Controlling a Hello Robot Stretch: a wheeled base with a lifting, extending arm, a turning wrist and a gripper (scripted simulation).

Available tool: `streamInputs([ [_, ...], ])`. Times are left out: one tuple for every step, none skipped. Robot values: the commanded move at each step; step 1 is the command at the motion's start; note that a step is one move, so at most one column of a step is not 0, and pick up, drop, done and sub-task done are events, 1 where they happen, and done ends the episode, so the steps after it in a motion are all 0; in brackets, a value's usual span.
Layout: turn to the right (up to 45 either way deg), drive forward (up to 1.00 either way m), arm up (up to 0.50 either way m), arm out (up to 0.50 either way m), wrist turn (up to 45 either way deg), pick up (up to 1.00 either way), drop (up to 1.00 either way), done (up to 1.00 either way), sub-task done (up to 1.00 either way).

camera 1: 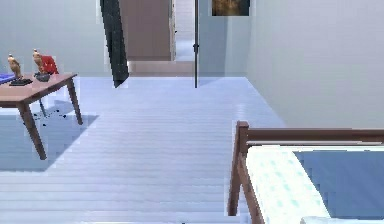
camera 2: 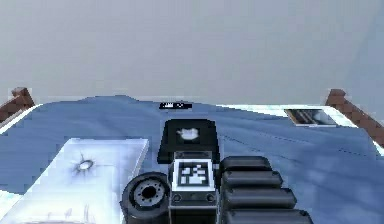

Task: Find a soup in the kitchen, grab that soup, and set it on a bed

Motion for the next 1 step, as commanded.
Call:
streamInputs([
  [-12.0, 0.00, 0.00, 0.00, 0.0, 0.00, 0.00, 0.00, 0.00],
])
